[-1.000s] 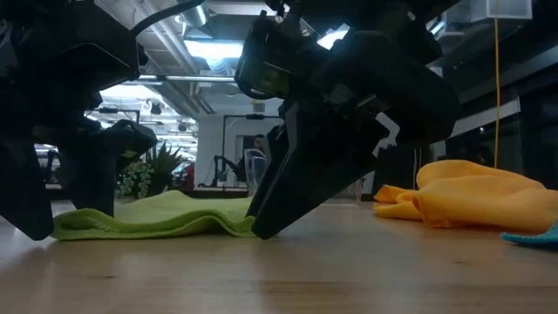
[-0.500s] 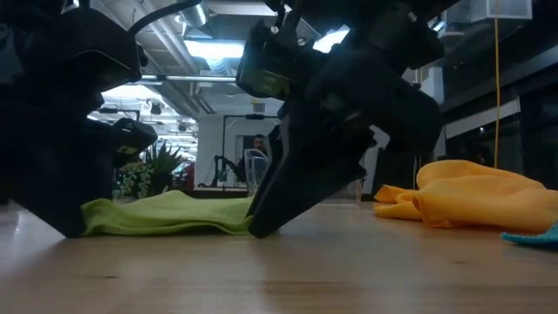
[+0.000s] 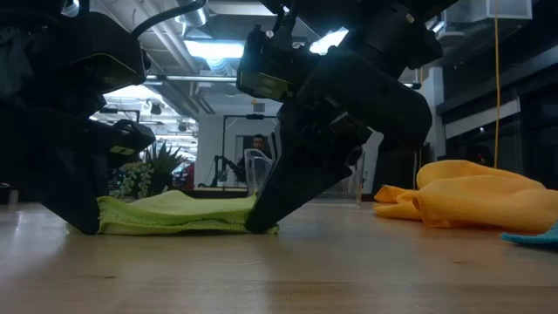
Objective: Fold microfiber towels
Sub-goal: Fold the green microfiber cloth
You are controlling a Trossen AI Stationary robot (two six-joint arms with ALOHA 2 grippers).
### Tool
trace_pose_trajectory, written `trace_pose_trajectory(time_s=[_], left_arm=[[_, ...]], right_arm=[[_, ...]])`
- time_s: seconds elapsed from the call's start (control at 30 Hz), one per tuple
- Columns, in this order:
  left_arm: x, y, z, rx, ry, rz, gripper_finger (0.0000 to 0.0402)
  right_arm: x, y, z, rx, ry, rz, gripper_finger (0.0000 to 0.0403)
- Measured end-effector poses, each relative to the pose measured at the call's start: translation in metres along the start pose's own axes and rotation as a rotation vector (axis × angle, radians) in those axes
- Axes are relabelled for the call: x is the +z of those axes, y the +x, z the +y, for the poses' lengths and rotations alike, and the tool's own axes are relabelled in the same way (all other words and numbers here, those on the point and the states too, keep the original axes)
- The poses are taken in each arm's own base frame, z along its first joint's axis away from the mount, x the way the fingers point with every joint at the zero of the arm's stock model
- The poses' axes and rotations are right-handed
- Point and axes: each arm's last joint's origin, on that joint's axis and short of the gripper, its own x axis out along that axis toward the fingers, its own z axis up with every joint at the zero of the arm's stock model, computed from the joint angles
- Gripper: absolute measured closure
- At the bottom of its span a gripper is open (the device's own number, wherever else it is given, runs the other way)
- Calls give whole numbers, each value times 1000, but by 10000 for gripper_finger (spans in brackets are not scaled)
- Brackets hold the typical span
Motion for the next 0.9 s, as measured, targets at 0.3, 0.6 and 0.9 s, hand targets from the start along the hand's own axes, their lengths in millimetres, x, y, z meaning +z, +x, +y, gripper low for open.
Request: trace_pose_trajectory(time_s=[0.3, 0.6, 0.9], left_arm=[[9, -16, -1, -41, -53, -32, 401], [46, -46, -21, -26, -45, -34, 401], [69, -81, -16, 253, 124, 140, 401]], right_arm=[[11, -9, 7, 36, 19, 16, 398], [43, -40, 27, -53, 15, 112, 401], [70, -66, 17, -356, -129, 90, 401]])
